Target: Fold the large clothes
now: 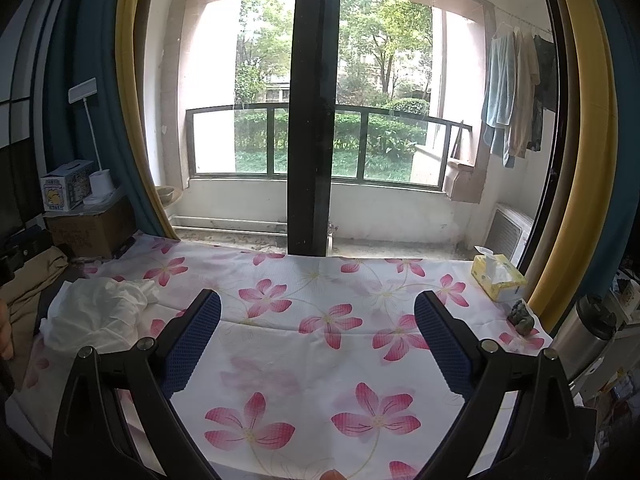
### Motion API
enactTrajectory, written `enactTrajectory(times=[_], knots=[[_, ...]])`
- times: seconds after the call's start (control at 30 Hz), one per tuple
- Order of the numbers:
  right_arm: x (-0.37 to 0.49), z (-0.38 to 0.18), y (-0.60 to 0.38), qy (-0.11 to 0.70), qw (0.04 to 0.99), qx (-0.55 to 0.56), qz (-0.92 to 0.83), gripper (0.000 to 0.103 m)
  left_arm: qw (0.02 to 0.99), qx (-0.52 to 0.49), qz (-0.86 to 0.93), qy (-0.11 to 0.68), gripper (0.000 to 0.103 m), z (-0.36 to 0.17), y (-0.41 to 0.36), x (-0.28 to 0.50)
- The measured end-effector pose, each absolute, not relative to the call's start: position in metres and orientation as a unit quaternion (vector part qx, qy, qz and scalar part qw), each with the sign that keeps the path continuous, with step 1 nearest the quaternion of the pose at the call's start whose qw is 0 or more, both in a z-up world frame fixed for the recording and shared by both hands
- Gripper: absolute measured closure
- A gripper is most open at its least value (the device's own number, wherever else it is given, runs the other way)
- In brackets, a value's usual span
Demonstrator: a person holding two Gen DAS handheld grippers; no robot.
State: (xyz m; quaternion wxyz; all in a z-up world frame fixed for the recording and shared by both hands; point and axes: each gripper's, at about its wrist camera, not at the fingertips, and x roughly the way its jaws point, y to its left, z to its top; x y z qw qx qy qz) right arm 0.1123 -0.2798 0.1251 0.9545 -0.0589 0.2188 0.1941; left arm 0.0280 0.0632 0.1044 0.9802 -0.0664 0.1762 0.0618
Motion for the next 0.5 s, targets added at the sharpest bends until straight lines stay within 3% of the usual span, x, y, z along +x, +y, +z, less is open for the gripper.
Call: enactTrajectory(times=[0.5], knots=[[0.113, 0.1245, -0.2792, 0.22, 0.954, -0.059, 0.195, 0.006, 0.98, -0.067, 0.058, 0.18, 0.02, 0.1043, 0.0622, 0.032]])
